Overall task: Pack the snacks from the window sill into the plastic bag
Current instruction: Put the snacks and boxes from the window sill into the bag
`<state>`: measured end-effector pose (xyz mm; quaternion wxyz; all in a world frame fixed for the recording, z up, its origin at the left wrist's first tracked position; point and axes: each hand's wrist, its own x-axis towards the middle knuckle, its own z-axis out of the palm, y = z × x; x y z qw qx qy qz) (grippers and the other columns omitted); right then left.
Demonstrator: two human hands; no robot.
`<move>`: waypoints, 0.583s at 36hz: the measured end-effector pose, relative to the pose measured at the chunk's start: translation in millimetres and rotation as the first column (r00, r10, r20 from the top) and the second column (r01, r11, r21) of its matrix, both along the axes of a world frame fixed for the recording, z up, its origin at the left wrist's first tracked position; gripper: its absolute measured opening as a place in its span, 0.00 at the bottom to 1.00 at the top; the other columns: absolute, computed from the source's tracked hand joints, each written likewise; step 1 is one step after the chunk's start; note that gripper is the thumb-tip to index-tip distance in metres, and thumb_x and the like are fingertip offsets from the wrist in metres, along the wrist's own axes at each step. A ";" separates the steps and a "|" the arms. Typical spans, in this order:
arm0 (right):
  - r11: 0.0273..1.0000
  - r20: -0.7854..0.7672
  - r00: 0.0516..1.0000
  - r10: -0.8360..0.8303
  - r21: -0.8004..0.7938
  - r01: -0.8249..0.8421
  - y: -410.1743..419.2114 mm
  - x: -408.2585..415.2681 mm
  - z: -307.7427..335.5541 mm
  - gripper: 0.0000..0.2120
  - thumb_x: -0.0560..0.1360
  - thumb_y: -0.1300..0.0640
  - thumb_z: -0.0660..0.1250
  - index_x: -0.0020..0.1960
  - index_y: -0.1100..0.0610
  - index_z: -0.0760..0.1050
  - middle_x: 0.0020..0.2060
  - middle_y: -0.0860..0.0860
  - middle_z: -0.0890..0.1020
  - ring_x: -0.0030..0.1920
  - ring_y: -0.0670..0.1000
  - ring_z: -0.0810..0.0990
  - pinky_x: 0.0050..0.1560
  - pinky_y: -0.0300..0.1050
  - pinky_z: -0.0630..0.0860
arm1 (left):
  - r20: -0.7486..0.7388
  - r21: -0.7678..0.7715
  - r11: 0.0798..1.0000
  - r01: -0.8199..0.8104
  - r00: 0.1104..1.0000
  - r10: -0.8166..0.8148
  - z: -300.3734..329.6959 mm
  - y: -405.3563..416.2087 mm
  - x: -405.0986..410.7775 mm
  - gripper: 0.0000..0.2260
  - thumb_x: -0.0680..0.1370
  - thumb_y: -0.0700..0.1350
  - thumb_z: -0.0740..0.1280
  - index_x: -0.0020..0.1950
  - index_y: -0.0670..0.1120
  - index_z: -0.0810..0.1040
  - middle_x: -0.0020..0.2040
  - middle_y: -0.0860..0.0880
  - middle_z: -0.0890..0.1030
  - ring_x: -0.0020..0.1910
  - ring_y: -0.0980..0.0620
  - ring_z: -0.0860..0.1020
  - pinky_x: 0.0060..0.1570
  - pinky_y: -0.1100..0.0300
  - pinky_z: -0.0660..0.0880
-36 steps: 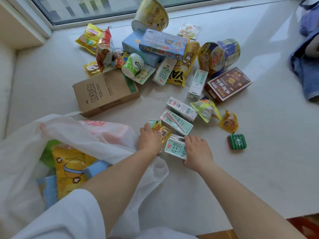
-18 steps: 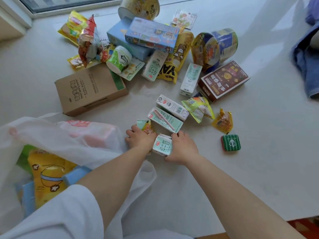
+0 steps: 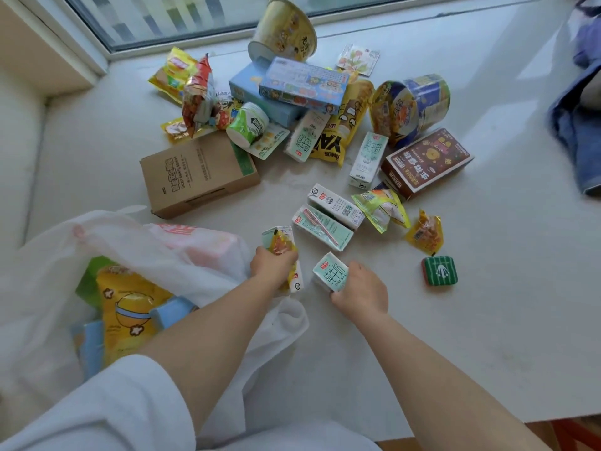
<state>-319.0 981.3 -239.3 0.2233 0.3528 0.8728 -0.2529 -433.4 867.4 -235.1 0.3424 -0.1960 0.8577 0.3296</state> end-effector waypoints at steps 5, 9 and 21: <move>0.997 0.011 0.997 -0.076 0.022 0.075 -12.3 9.6 1.4 0.21 0.70 0.52 0.68 0.60 0.56 0.67 0.56 0.53 0.74 0.58 0.56 0.75 0.50 0.46 0.72 | -0.037 0.118 0.992 -0.055 0.998 0.060 17.0 -8.3 4.1 0.25 0.63 0.54 0.70 0.57 0.47 0.75 0.52 0.45 0.81 0.50 0.44 0.80 0.53 0.51 0.78; 0.995 0.014 0.998 -0.055 0.089 0.053 -21.1 6.8 1.5 0.25 0.70 0.52 0.68 0.62 0.58 0.64 0.58 0.53 0.71 0.58 0.56 0.74 0.49 0.47 0.72 | -0.073 0.134 0.991 0.003 0.997 0.007 24.4 -14.7 11.1 0.21 0.70 0.51 0.72 0.59 0.45 0.72 0.54 0.45 0.79 0.53 0.44 0.78 0.53 0.54 0.76; 0.993 0.004 1.000 0.028 0.112 -0.028 -19.9 4.7 -5.8 0.27 0.72 0.52 0.68 0.66 0.57 0.61 0.60 0.54 0.71 0.59 0.58 0.72 0.51 0.48 0.71 | -0.032 0.114 0.993 0.026 0.999 -0.022 17.4 -34.2 34.4 0.21 0.70 0.51 0.72 0.58 0.45 0.72 0.55 0.45 0.79 0.53 0.44 0.79 0.56 0.50 0.77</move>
